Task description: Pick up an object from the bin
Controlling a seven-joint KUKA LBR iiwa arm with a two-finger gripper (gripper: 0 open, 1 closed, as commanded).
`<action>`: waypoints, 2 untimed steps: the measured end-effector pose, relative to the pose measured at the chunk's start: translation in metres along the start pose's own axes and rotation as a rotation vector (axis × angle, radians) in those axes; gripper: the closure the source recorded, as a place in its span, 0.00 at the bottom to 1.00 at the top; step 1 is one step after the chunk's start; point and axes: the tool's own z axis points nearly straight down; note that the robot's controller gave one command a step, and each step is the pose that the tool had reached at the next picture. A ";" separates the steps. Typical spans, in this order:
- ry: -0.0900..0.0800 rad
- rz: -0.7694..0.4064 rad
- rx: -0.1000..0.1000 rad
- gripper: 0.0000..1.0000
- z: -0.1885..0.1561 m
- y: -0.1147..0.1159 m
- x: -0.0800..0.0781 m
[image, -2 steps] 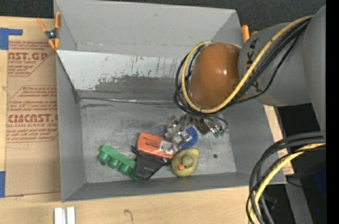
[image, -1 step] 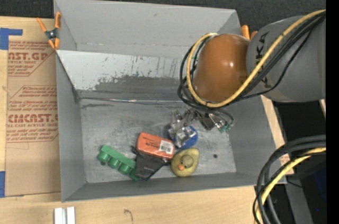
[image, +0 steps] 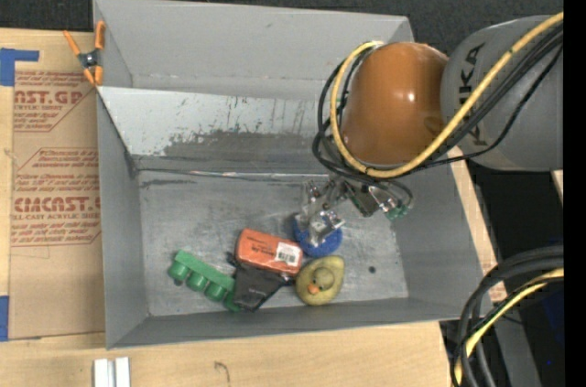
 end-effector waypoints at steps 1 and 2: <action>-0.005 0.015 0.001 1.00 -0.004 -0.002 0.000; -0.003 0.001 0.000 1.00 0.043 -0.003 0.001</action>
Offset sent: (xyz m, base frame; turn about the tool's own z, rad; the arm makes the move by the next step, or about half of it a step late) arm -0.0006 -0.0047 -0.0498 -0.0023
